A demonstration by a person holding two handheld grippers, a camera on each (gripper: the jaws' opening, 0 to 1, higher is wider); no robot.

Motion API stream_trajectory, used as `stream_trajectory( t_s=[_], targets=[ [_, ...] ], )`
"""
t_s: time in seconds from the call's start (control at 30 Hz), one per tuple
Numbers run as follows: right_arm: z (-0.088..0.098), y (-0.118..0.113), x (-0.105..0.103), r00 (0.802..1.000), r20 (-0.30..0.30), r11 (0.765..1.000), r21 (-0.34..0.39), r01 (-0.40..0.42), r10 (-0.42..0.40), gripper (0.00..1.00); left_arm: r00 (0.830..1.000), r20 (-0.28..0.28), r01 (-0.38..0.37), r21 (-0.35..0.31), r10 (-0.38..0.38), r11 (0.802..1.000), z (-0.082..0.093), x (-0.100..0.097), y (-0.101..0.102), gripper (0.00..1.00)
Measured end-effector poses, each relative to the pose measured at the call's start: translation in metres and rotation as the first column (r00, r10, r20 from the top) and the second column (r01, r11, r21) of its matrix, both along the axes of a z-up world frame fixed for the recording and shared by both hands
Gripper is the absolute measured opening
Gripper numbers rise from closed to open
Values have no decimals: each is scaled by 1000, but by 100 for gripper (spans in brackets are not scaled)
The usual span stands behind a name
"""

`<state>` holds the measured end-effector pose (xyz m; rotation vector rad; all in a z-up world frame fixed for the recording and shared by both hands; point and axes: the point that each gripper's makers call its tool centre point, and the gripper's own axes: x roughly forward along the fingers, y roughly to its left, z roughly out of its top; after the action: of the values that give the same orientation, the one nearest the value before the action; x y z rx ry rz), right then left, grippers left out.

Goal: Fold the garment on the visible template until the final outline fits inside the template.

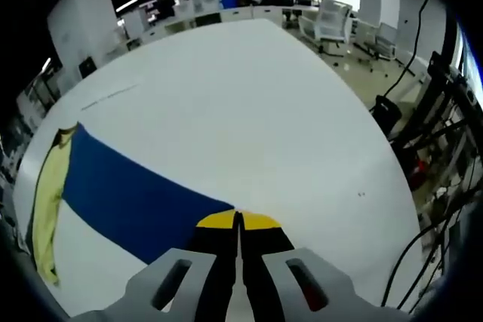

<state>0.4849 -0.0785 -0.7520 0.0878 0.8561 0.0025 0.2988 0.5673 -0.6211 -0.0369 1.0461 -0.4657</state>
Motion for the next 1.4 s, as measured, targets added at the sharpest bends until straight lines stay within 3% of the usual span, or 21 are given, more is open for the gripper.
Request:
stream_trajectory(
  t_s=[0.1, 0.17, 0.27, 0.37, 0.57, 0.7, 1.07, 1.4],
  targets=[
    [4, 0, -1, 1000, 9, 999, -32, -21, 21, 1, 1000, 8, 3, -7, -3, 1000, 2, 2, -2, 92],
    [10, -1, -1, 997, 33, 993, -101, -68, 72, 1, 1000, 12, 5, -8, -5, 1000, 2, 3, -3, 92],
    [32, 10, 0, 983, 128, 977, -180, -110, 134, 1, 1000, 18, 11, -13, -11, 1000, 4, 2, -4, 92],
    [43, 30, -6, 977, 166, 988, -98, -118, 133, 1, 1000, 22, 14, -16, -14, 1000, 5, 0, -5, 92],
    [49, 50, -25, 971, 126, 971, -155, -182, 202, 6, 999, 42, 16, -25, -15, 1000, 10, -4, -2, 92],
    [57, 62, -38, 972, 127, 975, -130, -182, 198, 16, 998, 53, 17, -33, -15, 999, 12, -6, -1, 92],
    [71, 83, -59, 969, 128, 974, -107, -200, 213, 19, 996, 85, 25, -52, -20, 998, 18, -13, 0, 91],
    [83, 104, -72, 957, 138, 965, -102, -242, 254, 28, 994, 104, 28, -73, -20, 997, 23, -23, -2, 91]
  ],
)
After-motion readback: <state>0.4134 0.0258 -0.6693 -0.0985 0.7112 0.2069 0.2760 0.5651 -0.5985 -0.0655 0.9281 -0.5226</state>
